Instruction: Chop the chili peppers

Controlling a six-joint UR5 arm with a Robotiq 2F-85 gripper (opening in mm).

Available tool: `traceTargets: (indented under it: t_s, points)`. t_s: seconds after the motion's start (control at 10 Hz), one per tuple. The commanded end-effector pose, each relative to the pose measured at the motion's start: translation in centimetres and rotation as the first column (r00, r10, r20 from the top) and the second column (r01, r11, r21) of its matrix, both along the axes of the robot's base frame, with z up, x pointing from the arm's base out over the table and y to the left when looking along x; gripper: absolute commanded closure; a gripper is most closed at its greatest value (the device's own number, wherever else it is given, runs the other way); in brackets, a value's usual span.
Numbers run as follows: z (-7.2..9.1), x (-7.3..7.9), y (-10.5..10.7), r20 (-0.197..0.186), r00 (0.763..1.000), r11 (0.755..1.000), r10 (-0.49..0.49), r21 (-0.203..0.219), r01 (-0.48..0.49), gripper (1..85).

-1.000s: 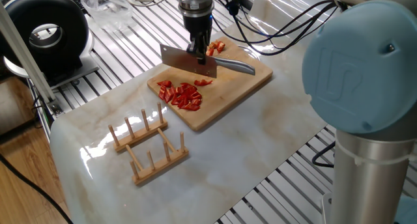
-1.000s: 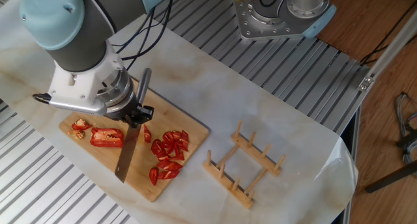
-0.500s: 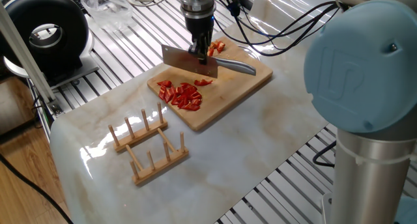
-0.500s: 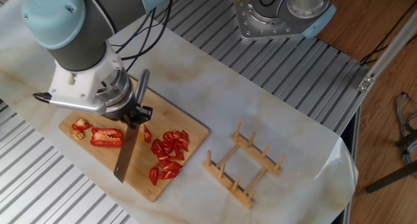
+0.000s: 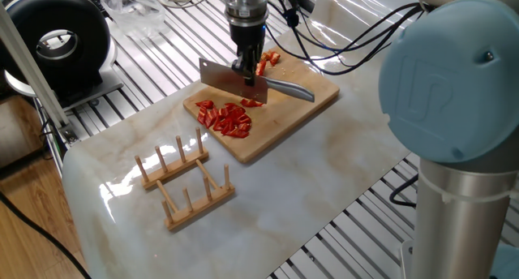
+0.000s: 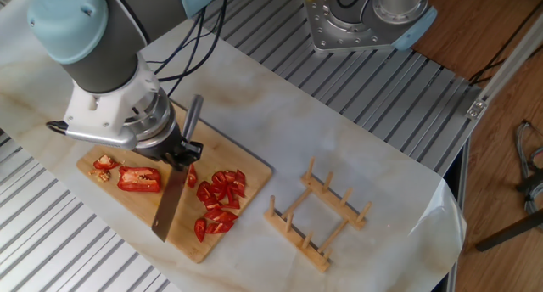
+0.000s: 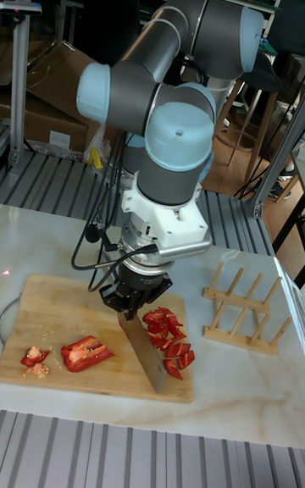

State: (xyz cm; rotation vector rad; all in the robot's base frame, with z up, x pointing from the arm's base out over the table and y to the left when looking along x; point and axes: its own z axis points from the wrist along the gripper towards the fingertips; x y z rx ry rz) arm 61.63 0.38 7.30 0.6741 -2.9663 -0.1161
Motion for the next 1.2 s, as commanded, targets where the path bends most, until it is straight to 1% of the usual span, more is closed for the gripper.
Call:
traceTargets:
  t_s: [0.0,0.2,0.4,0.5,0.6,0.8,1.0,1.1]
  points:
    - [0.0,0.1,1.5,-0.004,0.999,0.998,-0.043,0.05,0.043,84.3]
    - [0.0,0.2,2.6,-0.008,0.997,0.994,-0.078,0.081,0.078,84.3]
    - [0.3,0.2,3.0,-0.011,0.995,0.991,-0.094,0.091,0.095,84.3]
    - [0.5,0.3,2.6,-0.003,0.996,0.993,-0.088,0.076,0.088,84.3]
    - [0.8,0.6,1.5,0.012,0.998,0.997,-0.064,0.03,0.064,84.3]
    - [1.6,0.9,-0.2,0.033,0.998,0.998,-0.048,-0.047,0.05,84.3]
    - [2.6,0.8,-0.9,0.047,0.998,0.997,-0.046,-0.053,0.049,84.3]
    - [2.9,1.0,-1.2,0.067,0.996,0.997,-0.051,-0.05,0.054,84.3]
